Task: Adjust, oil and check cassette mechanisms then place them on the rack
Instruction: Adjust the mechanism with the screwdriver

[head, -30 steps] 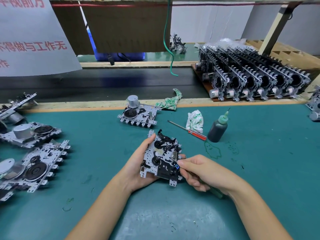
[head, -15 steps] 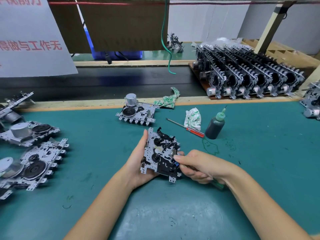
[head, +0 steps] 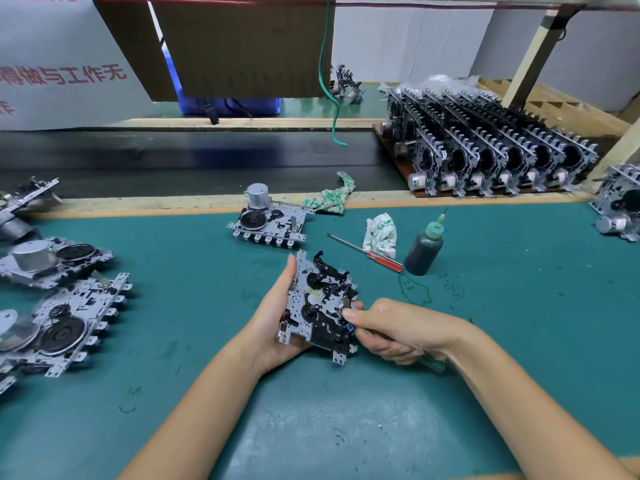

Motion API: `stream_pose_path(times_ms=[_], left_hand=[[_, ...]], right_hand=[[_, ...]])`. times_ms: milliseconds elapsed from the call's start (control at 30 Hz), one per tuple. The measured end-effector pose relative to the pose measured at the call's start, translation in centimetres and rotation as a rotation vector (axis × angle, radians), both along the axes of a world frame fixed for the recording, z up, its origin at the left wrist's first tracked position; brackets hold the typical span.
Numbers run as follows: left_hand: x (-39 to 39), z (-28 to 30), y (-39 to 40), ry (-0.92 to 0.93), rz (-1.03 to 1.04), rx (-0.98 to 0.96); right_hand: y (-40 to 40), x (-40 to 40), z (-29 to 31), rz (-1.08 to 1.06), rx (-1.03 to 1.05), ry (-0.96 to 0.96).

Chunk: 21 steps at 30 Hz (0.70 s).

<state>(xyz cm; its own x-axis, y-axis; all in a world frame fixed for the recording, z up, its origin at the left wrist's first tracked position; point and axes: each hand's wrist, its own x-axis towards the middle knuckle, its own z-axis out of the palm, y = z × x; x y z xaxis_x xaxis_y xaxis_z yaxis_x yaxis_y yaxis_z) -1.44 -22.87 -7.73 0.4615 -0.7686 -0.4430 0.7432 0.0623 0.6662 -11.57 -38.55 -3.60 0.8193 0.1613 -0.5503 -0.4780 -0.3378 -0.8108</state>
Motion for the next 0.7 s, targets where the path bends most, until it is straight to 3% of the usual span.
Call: stream_pose_path(times_ms=[267, 467, 700], left_hand=[[-0.4, -0.1, 0.0, 0.027, 0.038, -0.026], [-0.7, 0.4, 0.4, 0.158, 0.092, -0.161], [-0.8, 0.8, 0.8, 0.262, 0.175, -0.284]], right_hand=[[0.3, -0.4, -0.7, -0.064, -0.021, -0.103], [-0.9, -1.2, -1.7, -0.394, 0.328, -0.207], [-1.4, -1.2, -2.4, -0.463, 0.35, -0.283]])
